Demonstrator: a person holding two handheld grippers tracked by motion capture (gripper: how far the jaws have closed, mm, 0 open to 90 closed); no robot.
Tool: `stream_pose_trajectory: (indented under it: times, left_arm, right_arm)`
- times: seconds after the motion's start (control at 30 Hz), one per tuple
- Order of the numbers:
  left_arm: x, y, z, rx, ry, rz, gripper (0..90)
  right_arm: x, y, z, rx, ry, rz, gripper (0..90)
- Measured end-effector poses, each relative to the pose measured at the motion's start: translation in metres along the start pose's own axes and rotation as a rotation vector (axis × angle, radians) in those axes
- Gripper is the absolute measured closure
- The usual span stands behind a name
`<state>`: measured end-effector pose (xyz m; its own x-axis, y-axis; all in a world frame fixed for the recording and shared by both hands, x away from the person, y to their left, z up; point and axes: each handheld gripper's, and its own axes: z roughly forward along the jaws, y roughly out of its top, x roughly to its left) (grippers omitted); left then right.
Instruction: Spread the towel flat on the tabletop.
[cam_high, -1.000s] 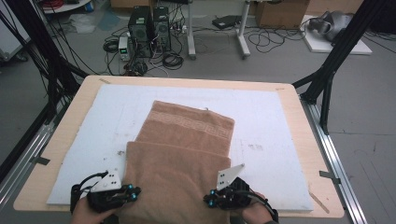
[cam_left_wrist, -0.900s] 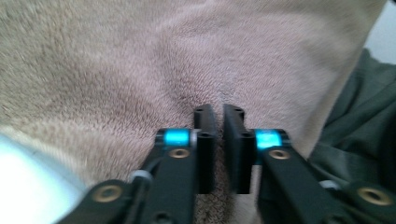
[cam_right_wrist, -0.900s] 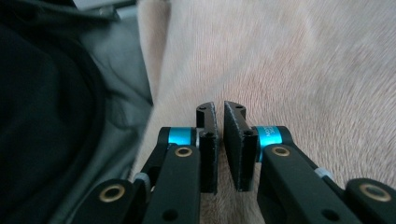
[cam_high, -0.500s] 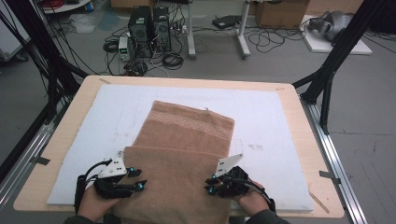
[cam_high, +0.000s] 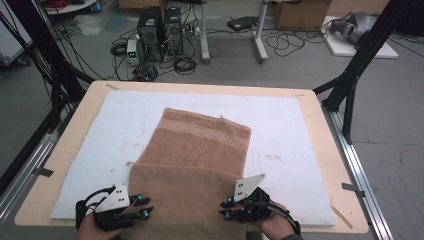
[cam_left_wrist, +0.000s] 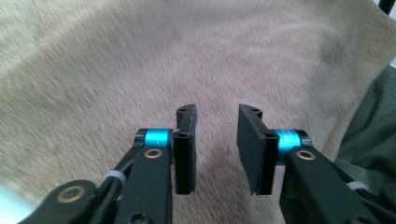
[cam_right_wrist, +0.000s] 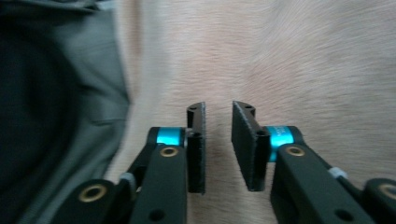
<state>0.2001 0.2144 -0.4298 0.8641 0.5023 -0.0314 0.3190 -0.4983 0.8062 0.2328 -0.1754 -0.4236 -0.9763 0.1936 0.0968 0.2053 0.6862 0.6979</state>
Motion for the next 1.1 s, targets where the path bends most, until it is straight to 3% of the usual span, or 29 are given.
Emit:
stream_pose_trajectory:
  times: [0.1, 0.17, 0.23, 0.27, 0.37, 0.6, 0.67, 0.73, 0.83, 0.9, 1.0, 1.03, 1.1]
  left_arm:
    - [0.012, 0.005, 0.009, 0.007, 0.023, -0.036, 59.7]
    - [0.017, 0.004, 0.018, 0.046, 0.020, -0.048, 56.4]
    - [0.018, 0.001, 0.026, 0.079, 0.023, -0.032, 57.0]
    - [0.017, -0.001, 0.026, 0.063, 0.038, -0.013, 60.1]
    - [0.015, -0.003, 0.023, 0.050, 0.018, -0.013, 81.7]
    - [-0.003, -0.011, 0.006, 0.032, -0.044, -0.004, 85.3]
    - [-0.007, -0.012, 0.000, 0.012, -0.035, 0.006, 83.1]
    - [-0.005, -0.009, 0.000, 0.013, -0.023, -0.008, 69.5]
    - [0.001, -0.006, 0.006, 0.028, -0.014, -0.017, 59.7]
    - [0.006, -0.006, 0.011, 0.053, -0.012, -0.023, 59.2]
    - [0.007, -0.009, 0.016, 0.051, -0.013, -0.023, 70.0]
    - [0.006, -0.009, 0.016, 0.046, -0.019, -0.024, 74.9]
    - [0.001, -0.010, 0.015, 0.041, -0.013, -0.009, 82.0]
  right_arm:
    - [-0.010, 0.003, -0.002, -0.002, -0.052, 0.009, 70.2]
    - [-0.016, 0.002, 0.001, 0.006, -0.047, 0.024, 70.2]
    - [-0.020, -0.002, 0.010, 0.028, -0.033, 0.035, 71.4]
    - [-0.020, -0.004, 0.014, 0.035, -0.037, 0.037, 73.3]
    - [-0.018, -0.008, 0.014, 0.005, -0.029, 0.048, 84.5]
    - [0.004, -0.008, 0.012, 0.019, 0.070, 0.010, 86.3]
    - [0.012, -0.007, 0.005, -0.011, 0.065, -0.004, 84.2]
    - [0.015, -0.005, -0.002, -0.029, 0.032, -0.008, 76.2]
    - [0.007, -0.004, -0.006, -0.018, -0.031, 0.002, 68.7]
    - [0.001, -0.006, -0.004, -0.007, -0.035, 0.021, 68.3]
    - [-0.002, -0.010, 0.007, 0.045, -0.022, 0.025, 72.1]
    - [-0.001, -0.012, 0.009, 0.032, -0.030, 0.026, 76.0]
    - [-0.001, -0.013, 0.009, 0.022, 0.010, 0.034, 85.7]
